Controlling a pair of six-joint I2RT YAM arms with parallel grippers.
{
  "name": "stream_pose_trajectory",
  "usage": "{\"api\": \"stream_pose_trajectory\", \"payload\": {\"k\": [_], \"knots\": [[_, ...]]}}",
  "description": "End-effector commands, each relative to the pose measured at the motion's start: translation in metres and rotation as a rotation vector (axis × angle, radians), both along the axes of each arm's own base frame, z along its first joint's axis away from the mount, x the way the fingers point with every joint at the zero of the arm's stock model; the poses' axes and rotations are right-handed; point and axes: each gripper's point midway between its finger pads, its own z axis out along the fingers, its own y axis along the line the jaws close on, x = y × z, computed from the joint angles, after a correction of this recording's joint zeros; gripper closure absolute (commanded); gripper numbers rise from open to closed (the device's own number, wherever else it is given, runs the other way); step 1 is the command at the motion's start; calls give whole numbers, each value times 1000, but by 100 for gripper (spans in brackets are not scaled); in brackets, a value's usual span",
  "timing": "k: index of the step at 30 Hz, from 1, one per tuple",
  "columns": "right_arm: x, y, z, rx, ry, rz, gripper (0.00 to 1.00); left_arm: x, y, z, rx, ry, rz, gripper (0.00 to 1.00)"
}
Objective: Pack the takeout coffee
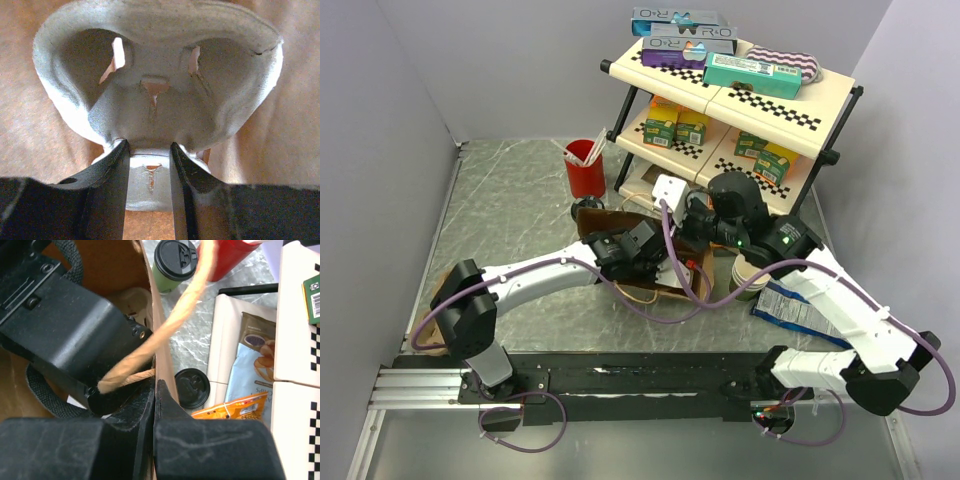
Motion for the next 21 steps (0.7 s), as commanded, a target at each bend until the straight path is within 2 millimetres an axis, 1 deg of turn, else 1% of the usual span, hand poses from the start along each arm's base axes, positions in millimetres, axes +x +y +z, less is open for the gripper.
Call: {"api": "stream_pose_trajectory", "payload": {"k": [1, 2, 3, 4, 6, 7, 8, 10, 14, 16, 18, 19, 20, 21], "knots": [[-9, -7, 13, -6, -119, 20, 100, 4, 0, 6, -50, -44, 48, 99], [-10, -8, 12, -14, -134, 16, 100, 4, 0, 3, -49, -41, 50, 99], [-14, -6, 7, -24, -139, 32, 100, 4, 1, 1, -45, -37, 53, 99], [-17, -7, 9, -20, -152, 34, 100, 4, 0, -5, -36, -21, 57, 99], [-17, -5, 10, -16, -180, 33, 100, 4, -3, -7, -28, -7, 59, 99], [-17, -5, 14, -8, -202, 33, 100, 2, -6, -13, -24, 16, 54, 99], [-17, -5, 16, -1, -220, 34, 100, 0, -7, -13, -16, 33, 49, 99], [-15, -3, 23, 16, -266, 26, 100, -3, -10, -19, -14, 68, 48, 99], [-13, -5, 33, 25, -292, 12, 100, -8, -10, -22, -14, 99, 57, 99], [-15, -6, 34, 26, -293, 16, 100, -6, -10, -23, -17, 98, 72, 99], [-16, -7, 35, 25, -294, 12, 100, -1, -11, -18, -38, 68, 96, 99], [-18, -7, 36, 26, -298, 15, 100, 0, -9, -20, -39, 56, 103, 99], [-18, -7, 34, 21, -298, 14, 100, 5, -6, -19, -38, 24, 121, 99], [-19, -7, 35, 22, -307, 15, 100, 12, -10, -13, -75, -13, 133, 99]]}}
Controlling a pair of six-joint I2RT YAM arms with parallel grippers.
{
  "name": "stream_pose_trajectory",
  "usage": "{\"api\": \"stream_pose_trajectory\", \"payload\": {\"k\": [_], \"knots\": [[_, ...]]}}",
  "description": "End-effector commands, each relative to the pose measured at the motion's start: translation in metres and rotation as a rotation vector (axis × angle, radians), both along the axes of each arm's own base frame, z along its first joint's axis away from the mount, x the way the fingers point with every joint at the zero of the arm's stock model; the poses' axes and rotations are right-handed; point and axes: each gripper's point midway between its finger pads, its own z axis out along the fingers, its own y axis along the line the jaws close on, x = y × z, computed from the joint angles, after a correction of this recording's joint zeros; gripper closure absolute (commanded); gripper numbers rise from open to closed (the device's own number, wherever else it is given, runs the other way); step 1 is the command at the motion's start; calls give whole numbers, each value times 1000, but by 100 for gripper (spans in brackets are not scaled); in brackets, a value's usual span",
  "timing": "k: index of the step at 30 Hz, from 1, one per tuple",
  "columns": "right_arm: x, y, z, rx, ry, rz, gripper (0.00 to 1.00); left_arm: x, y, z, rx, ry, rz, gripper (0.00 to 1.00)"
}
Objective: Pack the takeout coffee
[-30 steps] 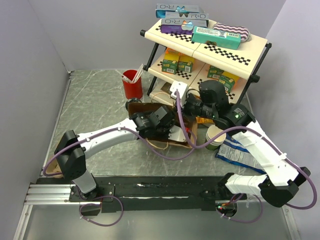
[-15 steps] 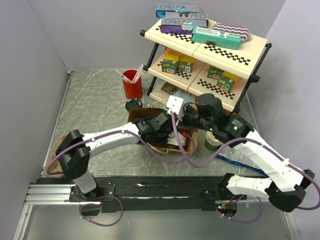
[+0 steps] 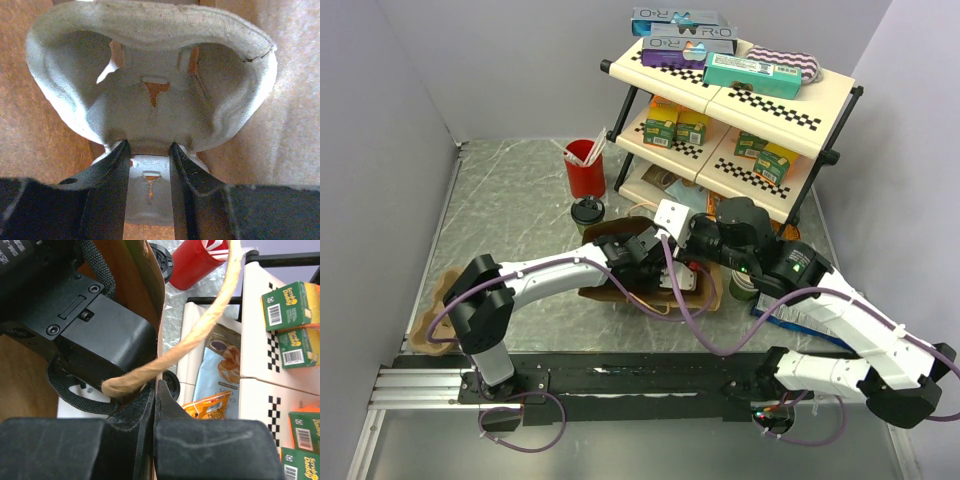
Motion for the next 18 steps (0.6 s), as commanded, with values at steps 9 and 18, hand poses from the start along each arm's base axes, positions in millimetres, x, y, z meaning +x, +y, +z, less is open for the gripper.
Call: {"api": "stream_pose_trajectory", "payload": {"k": [9, 18], "knots": [[-15, 12, 31, 56, -136, 27, 100, 36, 8, 6, -37, -205, 152, 99], [-13, 9, 22, 10, -142, 2, 100, 40, 18, 7, -49, -258, 195, 99]]}}
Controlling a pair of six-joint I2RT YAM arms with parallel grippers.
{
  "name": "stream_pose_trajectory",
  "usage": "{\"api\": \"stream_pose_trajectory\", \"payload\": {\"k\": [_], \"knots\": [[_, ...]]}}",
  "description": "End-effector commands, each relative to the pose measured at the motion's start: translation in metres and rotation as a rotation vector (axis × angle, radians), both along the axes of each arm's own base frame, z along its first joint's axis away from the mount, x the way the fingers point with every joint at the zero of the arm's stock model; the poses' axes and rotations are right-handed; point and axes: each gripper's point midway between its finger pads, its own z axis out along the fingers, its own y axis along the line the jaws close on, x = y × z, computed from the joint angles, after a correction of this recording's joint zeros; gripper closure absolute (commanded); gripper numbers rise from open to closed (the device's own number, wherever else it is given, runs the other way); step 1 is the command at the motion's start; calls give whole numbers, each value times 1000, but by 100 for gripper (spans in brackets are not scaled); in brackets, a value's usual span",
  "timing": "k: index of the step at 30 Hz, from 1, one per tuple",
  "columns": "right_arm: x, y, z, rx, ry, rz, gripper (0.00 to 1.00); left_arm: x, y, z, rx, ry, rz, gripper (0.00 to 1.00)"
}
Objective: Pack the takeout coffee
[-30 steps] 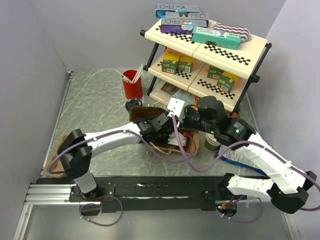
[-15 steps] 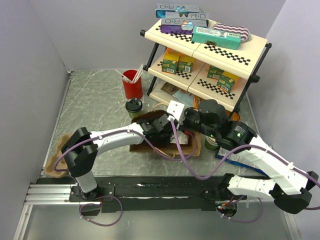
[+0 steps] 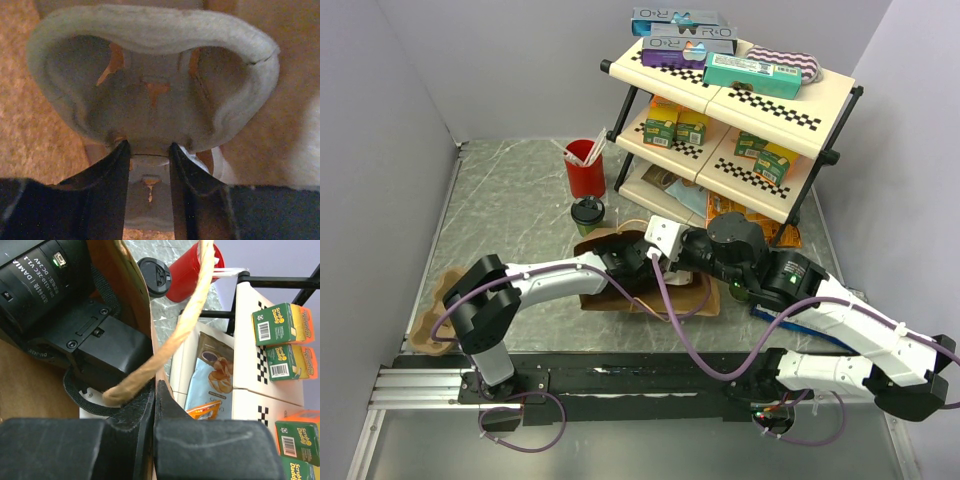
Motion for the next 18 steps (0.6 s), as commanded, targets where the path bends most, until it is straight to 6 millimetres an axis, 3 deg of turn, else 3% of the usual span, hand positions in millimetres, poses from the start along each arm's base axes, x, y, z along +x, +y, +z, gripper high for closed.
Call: {"api": "stream_pose_trajectory", "payload": {"k": [1, 13, 18], "knots": [[1, -6, 15, 22, -55, -21, 100, 9, 11, 17, -30, -82, 68, 99], [-13, -9, 5, 15, 53, -8, 100, 15, -4, 27, -128, -135, 52, 99], [-24, -6, 0, 20, 108, 31, 100, 20, -6, 17, -105, -151, 46, 99]]}}
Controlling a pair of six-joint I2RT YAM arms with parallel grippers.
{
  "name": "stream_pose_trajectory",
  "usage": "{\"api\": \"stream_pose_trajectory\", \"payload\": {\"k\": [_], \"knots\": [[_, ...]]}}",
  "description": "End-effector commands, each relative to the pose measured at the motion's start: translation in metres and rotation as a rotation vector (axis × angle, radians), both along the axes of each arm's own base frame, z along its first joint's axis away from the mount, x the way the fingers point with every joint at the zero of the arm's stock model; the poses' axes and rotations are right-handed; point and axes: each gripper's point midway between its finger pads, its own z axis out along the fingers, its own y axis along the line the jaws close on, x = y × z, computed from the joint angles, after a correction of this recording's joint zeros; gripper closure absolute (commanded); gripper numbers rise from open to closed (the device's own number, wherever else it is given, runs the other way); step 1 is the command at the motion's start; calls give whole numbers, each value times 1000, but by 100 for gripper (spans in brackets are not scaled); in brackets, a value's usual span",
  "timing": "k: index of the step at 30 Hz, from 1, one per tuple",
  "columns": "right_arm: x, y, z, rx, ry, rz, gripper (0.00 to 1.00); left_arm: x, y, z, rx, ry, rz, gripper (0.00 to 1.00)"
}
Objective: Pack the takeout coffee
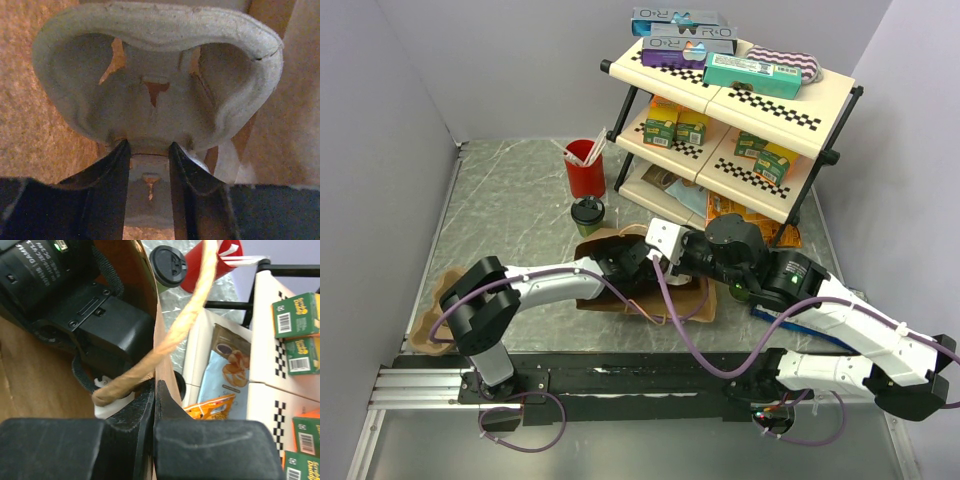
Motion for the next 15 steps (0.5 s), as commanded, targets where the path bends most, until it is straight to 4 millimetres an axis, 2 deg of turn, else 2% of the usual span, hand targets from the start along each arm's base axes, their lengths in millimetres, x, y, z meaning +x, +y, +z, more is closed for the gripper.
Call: {"api": "stream_pose_trajectory", "payload": {"k": [1, 3, 9, 13, 15], "knots": [[-16, -1, 14, 49, 46, 34, 100, 13, -5, 15, -44, -77, 23, 99], [-20, 0, 14, 50, 54, 56, 100, 13, -5, 7, -33, -70, 20, 99], [-23, 1, 12, 48, 76, 70, 100, 15, -11, 0, -43, -66, 10, 97], [-29, 5, 13, 55, 98, 107, 100, 16, -14, -8, -26, -56, 3, 86], [-30, 5, 12, 53, 100, 110, 100, 19, -14, -8, -26, -63, 10, 76]]}}
